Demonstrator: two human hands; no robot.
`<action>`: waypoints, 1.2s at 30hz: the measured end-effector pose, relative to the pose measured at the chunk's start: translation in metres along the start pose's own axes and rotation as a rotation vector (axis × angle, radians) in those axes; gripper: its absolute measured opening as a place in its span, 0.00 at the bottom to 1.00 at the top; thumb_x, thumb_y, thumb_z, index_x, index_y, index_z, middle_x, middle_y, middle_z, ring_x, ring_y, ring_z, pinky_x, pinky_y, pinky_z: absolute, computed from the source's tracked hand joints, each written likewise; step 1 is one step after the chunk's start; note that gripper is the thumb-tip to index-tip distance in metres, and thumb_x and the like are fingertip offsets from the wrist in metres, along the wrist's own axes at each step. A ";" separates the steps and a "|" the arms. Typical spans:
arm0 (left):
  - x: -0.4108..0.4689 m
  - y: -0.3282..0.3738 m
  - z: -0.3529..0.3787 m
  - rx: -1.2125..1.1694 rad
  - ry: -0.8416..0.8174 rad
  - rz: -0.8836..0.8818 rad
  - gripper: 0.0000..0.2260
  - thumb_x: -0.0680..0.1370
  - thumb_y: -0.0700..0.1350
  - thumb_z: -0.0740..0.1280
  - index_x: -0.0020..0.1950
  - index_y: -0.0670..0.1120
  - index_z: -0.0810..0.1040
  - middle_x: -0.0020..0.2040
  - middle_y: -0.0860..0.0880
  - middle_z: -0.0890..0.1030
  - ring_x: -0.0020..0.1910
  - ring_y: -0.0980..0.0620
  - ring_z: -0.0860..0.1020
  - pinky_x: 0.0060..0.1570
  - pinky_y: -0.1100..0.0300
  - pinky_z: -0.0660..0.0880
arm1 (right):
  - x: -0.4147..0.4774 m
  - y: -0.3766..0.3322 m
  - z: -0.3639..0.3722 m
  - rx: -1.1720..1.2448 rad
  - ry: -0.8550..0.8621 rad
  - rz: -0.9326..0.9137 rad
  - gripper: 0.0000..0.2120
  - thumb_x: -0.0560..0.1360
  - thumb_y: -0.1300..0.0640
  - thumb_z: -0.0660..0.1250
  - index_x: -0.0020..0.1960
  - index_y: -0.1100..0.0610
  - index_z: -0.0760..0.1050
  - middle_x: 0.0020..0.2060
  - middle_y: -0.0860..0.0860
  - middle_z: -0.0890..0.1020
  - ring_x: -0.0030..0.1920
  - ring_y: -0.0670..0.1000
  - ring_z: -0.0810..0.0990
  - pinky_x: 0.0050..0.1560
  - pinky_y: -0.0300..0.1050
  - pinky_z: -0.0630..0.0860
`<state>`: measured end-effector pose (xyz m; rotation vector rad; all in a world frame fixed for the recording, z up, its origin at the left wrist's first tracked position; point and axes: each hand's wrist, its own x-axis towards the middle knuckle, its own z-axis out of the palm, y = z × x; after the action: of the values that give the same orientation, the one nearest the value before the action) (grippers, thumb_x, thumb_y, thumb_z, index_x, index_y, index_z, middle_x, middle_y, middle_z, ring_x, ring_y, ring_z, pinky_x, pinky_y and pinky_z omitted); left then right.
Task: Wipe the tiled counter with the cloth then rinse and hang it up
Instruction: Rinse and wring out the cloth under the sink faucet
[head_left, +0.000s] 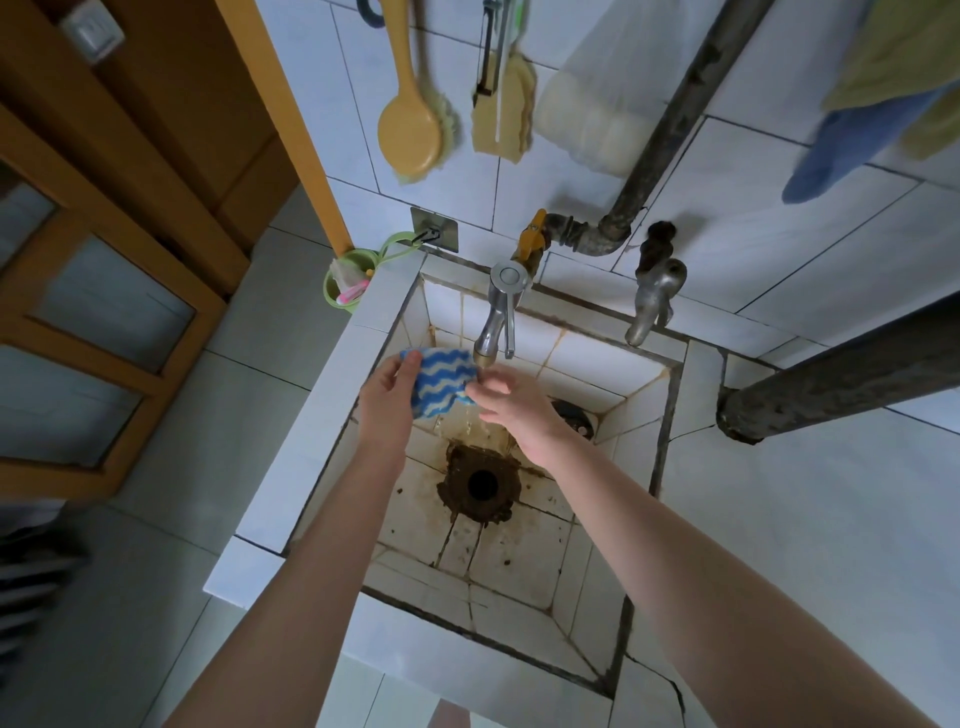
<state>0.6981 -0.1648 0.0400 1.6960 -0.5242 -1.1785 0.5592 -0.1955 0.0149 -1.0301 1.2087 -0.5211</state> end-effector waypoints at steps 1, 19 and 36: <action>0.001 -0.001 -0.001 -0.009 0.001 -0.007 0.05 0.80 0.48 0.61 0.48 0.51 0.76 0.44 0.53 0.80 0.44 0.55 0.79 0.51 0.57 0.77 | 0.000 -0.001 -0.001 0.046 0.004 0.013 0.03 0.76 0.61 0.66 0.50 0.56 0.75 0.49 0.50 0.80 0.54 0.53 0.79 0.57 0.51 0.77; -0.001 -0.003 0.006 -0.047 -0.054 -0.068 0.08 0.80 0.48 0.60 0.54 0.47 0.76 0.45 0.51 0.80 0.44 0.55 0.80 0.49 0.60 0.78 | 0.000 0.006 -0.011 0.095 0.032 -0.066 0.14 0.74 0.65 0.68 0.59 0.67 0.74 0.46 0.54 0.80 0.43 0.49 0.82 0.46 0.40 0.81; -0.007 -0.001 0.004 -0.087 -0.064 -0.066 0.07 0.81 0.46 0.60 0.46 0.51 0.76 0.45 0.51 0.80 0.45 0.56 0.79 0.50 0.60 0.77 | 0.007 -0.001 -0.001 0.080 0.116 -0.009 0.08 0.79 0.66 0.60 0.55 0.65 0.75 0.50 0.56 0.79 0.56 0.56 0.80 0.51 0.44 0.80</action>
<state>0.6917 -0.1613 0.0420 1.6158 -0.4525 -1.2887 0.5609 -0.2015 0.0122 -0.9483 1.2760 -0.6382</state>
